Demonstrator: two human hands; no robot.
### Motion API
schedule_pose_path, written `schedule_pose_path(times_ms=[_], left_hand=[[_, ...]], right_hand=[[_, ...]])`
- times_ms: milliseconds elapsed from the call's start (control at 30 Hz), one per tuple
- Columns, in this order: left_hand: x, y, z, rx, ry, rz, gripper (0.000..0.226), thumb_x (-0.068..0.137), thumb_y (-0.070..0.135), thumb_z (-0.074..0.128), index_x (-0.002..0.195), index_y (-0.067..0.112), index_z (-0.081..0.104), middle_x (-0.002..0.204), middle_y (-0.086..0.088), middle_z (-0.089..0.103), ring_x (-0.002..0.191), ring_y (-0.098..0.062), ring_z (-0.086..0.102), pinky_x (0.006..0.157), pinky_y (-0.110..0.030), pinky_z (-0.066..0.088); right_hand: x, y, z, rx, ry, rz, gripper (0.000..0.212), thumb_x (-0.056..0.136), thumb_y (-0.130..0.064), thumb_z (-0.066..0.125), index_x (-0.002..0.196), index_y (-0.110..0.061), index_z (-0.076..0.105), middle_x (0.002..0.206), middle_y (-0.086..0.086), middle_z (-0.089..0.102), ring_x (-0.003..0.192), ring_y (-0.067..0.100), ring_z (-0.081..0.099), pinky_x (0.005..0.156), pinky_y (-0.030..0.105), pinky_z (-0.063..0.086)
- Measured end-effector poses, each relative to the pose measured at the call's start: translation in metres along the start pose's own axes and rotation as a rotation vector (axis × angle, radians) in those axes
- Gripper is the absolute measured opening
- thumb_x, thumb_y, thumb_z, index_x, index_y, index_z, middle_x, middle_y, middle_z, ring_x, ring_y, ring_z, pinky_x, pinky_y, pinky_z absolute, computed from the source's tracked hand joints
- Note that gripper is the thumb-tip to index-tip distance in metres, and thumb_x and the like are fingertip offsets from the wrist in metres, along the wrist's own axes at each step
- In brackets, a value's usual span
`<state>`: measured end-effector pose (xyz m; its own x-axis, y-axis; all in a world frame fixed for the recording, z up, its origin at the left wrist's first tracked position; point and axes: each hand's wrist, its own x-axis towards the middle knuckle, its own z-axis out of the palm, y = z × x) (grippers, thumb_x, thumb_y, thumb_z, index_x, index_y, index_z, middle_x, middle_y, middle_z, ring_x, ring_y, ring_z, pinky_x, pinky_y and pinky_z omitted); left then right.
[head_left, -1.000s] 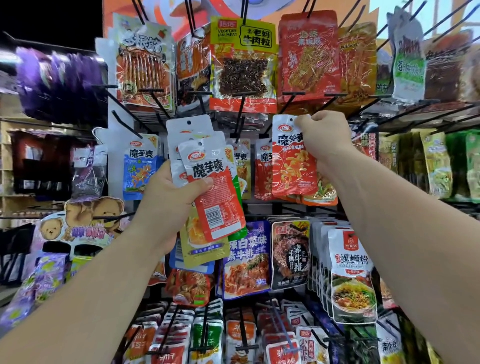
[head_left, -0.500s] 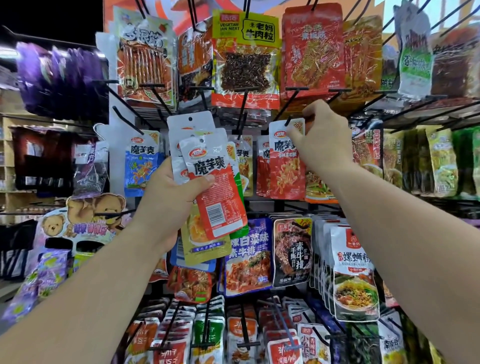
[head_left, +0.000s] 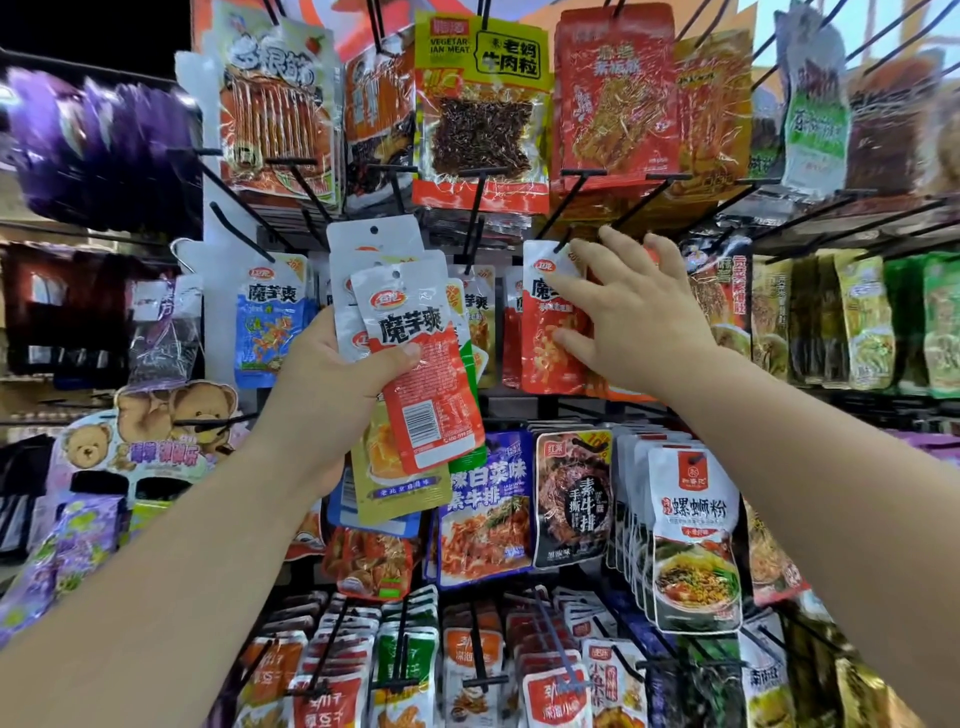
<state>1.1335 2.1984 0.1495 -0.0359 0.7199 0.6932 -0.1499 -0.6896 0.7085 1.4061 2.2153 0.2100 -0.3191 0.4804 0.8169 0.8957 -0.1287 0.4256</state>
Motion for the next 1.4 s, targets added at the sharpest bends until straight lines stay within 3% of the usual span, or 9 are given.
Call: schedule_pose_path(times_ms=[167, 267, 500, 733, 933, 1033, 1200, 1300, 1400], left_hand=[[0.0, -0.001, -0.002, 0.005, 0.0, -0.004, 0.029, 0.096, 0.004, 0.07, 0.114, 0.027, 0.068, 0.106, 0.006, 0.08, 0.1, -0.017, 0.076, 0.081, -0.037, 0.061], [0.0, -0.001, -0.002, 0.006, -0.005, -0.007, 0.03, 0.096, 0.005, 0.071, 0.118, 0.025, 0.067, 0.107, 0.006, 0.08, 0.099, -0.017, 0.077, 0.078, -0.034, 0.062], [0.002, -0.003, -0.001, 0.009, -0.012, 0.001, 0.029, 0.096, 0.005, 0.07, 0.116, 0.027, 0.067, 0.106, 0.007, 0.08, 0.099, -0.016, 0.077, 0.08, -0.036, 0.062], [0.003, -0.002, -0.001, -0.009, -0.021, 0.023, 0.03, 0.095, 0.002, 0.069, 0.108, 0.029, 0.067, 0.098, 0.01, 0.081, 0.091, -0.012, 0.077, 0.07, -0.028, 0.064], [0.002, -0.005, -0.002, -0.009, -0.011, 0.015, 0.03, 0.095, 0.003, 0.07, 0.114, 0.025, 0.066, 0.102, 0.007, 0.081, 0.094, -0.014, 0.078, 0.07, -0.027, 0.063], [0.003, -0.004, -0.002, 0.003, -0.009, 0.017, 0.03, 0.095, 0.003, 0.07, 0.117, 0.024, 0.066, 0.102, 0.008, 0.081, 0.094, -0.014, 0.077, 0.071, -0.028, 0.063], [0.003, -0.003, -0.002, 0.012, -0.006, 0.013, 0.03, 0.095, 0.003, 0.07, 0.116, 0.024, 0.066, 0.101, 0.009, 0.081, 0.093, -0.013, 0.077, 0.072, -0.029, 0.063], [0.003, -0.003, -0.002, 0.014, -0.003, 0.003, 0.029, 0.094, 0.003, 0.071, 0.112, 0.026, 0.067, 0.102, 0.006, 0.081, 0.094, -0.016, 0.077, 0.078, -0.038, 0.062], [0.003, -0.002, -0.001, 0.009, 0.01, -0.014, 0.031, 0.094, 0.005, 0.072, 0.119, 0.023, 0.066, 0.104, 0.005, 0.08, 0.096, -0.018, 0.077, 0.081, -0.042, 0.062]], right_hand=[[0.001, -0.006, 0.006, -0.203, -0.188, -0.043, 0.071, 0.099, -0.073, 0.014, 0.163, -0.043, 0.006, 0.174, 0.004, 0.008, 0.158, 0.035, -0.015, 0.12, 0.068, -0.012], [0.002, -0.013, 0.009, -0.323, -0.261, -0.087, 0.074, 0.098, -0.072, 0.006, 0.164, -0.039, -0.002, 0.174, 0.006, 0.004, 0.155, 0.038, -0.024, 0.116, 0.071, -0.018], [0.015, -0.023, 0.017, -0.44, -0.371, -0.172, 0.073, 0.1, -0.072, 0.012, 0.164, -0.04, 0.001, 0.174, 0.007, 0.005, 0.156, 0.04, -0.018, 0.115, 0.07, -0.022], [0.016, -0.024, 0.031, -0.461, -0.394, -0.195, 0.072, 0.099, -0.073, 0.014, 0.164, -0.043, 0.004, 0.174, 0.008, 0.002, 0.156, 0.041, -0.021, 0.113, 0.073, -0.022], [0.008, -0.011, 0.029, -0.364, -0.386, -0.242, 0.067, 0.1, -0.071, 0.023, 0.157, -0.038, 0.038, 0.17, -0.001, 0.025, 0.159, 0.034, -0.006, 0.114, 0.071, -0.023], [0.005, -0.007, 0.026, -0.341, -0.37, -0.258, 0.063, 0.101, -0.068, 0.028, 0.157, -0.041, 0.038, 0.167, -0.001, 0.032, 0.16, 0.033, 0.003, 0.119, 0.069, -0.016], [0.003, -0.006, 0.021, -0.35, -0.368, -0.24, 0.061, 0.103, -0.066, 0.027, 0.153, -0.037, 0.046, 0.166, 0.002, 0.031, 0.159, 0.034, 0.003, 0.117, 0.068, -0.02], [0.002, -0.006, 0.019, -0.219, -0.285, -0.206, 0.063, 0.105, -0.06, 0.023, 0.16, -0.031, 0.033, 0.164, 0.0, 0.037, 0.159, 0.031, 0.009, 0.122, 0.065, -0.014], [0.004, -0.01, 0.017, -0.146, -0.261, -0.198, 0.066, 0.104, -0.064, 0.015, 0.164, -0.037, 0.012, 0.172, 0.003, 0.018, 0.16, 0.031, -0.001, 0.122, 0.064, -0.014]])
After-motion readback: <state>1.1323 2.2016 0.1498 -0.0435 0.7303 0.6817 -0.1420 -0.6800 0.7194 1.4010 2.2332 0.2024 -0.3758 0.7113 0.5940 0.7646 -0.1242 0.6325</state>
